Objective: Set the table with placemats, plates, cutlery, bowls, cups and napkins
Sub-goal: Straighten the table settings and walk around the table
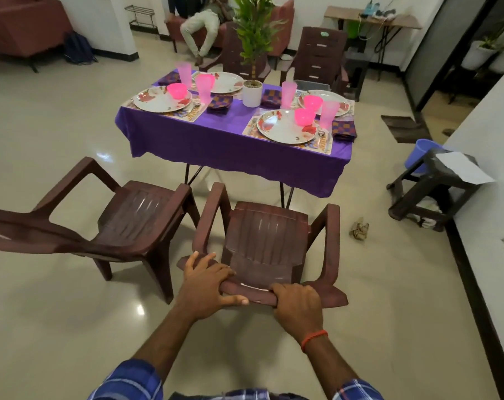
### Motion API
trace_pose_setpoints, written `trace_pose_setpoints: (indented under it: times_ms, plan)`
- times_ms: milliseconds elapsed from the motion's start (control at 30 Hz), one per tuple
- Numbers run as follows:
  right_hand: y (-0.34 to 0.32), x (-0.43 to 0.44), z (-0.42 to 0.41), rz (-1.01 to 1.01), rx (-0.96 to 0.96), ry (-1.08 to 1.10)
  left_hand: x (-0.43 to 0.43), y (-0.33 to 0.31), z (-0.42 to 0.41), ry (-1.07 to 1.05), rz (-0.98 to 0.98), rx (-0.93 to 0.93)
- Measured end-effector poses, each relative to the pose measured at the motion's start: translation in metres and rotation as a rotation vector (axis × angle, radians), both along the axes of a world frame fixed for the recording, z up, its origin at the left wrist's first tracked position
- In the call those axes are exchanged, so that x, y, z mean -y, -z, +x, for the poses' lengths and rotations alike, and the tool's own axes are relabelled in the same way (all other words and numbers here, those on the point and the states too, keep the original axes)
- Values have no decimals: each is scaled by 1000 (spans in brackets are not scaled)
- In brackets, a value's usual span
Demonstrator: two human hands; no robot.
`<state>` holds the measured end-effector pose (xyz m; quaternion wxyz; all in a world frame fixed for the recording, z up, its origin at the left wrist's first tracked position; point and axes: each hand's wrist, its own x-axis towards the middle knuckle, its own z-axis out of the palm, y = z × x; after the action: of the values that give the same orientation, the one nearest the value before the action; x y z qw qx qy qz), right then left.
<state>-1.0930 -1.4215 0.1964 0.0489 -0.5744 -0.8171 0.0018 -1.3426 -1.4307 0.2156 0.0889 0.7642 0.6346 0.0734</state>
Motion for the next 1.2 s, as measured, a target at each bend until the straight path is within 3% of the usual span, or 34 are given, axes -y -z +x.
trace_pose_setpoints:
  times_ms: [267, 567, 667, 767, 900, 1200]
  plan:
    - [-17, 6, -4, -57, 21, 36, -3, -13, 1, 32, -93, -118]
    - [-29, 24, -5, -176, -29, -64, 3, -20, -9, 59, -140, -82]
    - [-41, 26, 7, -303, -186, -125, 0, -24, 0, 18, -139, -24]
    - [-46, 32, 21, -236, -338, -77, -6, -27, 7, 6, -125, 8]
    - [-56, 39, 65, -90, -389, 66, -18, -35, 48, 62, -92, 74]
    - [-67, 43, 190, -110, -407, 175, -37, -45, 188, 153, -41, 191]
